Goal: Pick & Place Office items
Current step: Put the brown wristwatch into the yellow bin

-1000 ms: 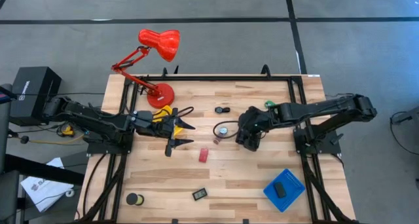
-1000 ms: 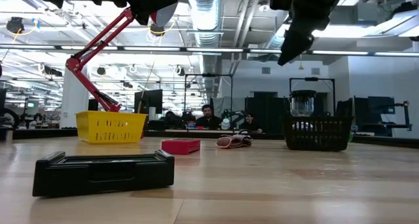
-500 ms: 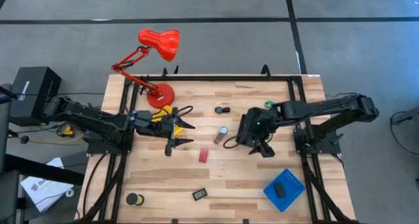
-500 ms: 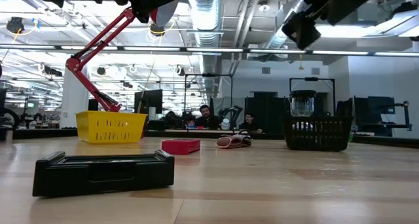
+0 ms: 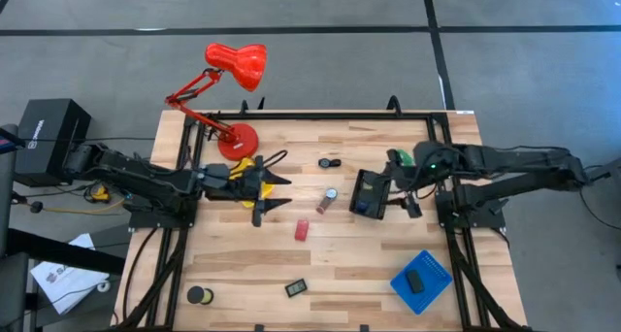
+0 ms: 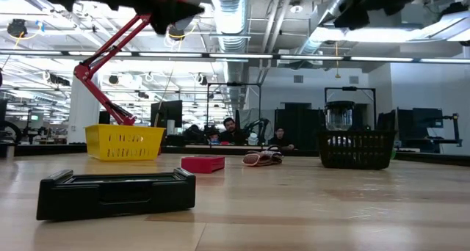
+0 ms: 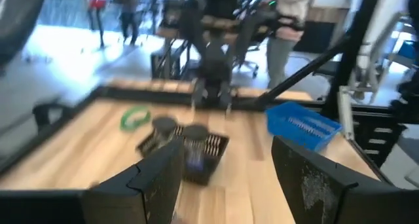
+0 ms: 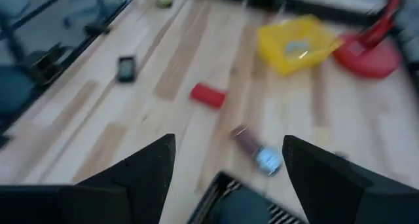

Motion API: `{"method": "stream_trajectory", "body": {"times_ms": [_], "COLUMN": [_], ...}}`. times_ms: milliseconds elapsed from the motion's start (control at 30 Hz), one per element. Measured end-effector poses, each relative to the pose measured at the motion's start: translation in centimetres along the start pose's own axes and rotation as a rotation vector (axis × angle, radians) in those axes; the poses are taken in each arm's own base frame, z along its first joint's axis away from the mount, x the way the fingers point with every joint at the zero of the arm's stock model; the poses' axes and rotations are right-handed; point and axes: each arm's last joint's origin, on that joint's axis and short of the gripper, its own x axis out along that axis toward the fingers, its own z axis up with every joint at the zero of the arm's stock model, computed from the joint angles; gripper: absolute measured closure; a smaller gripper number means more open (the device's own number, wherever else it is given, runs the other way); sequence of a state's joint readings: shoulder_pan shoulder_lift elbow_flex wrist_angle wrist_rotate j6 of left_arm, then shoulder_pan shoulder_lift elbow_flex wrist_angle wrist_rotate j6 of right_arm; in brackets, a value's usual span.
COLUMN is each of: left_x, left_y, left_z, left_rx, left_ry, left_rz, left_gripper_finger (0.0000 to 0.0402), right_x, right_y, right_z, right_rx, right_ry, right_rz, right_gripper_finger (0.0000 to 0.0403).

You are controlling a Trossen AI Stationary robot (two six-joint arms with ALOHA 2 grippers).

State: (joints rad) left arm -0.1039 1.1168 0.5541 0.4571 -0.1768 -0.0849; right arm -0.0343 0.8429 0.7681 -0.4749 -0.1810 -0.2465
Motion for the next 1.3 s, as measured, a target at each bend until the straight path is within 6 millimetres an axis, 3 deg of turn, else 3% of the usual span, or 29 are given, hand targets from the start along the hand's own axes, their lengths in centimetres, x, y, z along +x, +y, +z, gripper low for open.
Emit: {"method": "stream_trajectory", "body": {"times_ms": [233,467,667,1000,1300], "left_x": [3.5,8.8,12.1,13.8,14.2], "left_y": [1.7,1.2,1.0,1.3,1.5], "left_z": [-2.6,-3.0,-6.4,-12.2,-13.5], "left_rx": [-0.142,-0.135,-0.136,-0.145,-0.141], "left_ry": [0.137,0.200,0.364,0.509,0.523], "left_rz": [0.103,0.111,0.138,0.233,0.241], "left_gripper_finger": [0.0175,0.0189,0.0190,0.0189,0.0189], "right_x": [0.3,0.3,0.7,1.2,1.1], "right_y": [-2.1,-4.2,-4.6,-4.8,-5.0], "right_z": [-2.6,-3.6,-3.8,-3.9,-3.4], "right_rx": [-0.054,0.070,0.088,0.092,0.163], "right_ry": [-0.227,-0.221,-0.207,-0.192,-0.263], "right_rz": [-0.208,-0.311,-0.321,-0.316,-0.324], "right_gripper_finger": [0.0129,0.0129,0.0129,0.0129,0.0129]}}
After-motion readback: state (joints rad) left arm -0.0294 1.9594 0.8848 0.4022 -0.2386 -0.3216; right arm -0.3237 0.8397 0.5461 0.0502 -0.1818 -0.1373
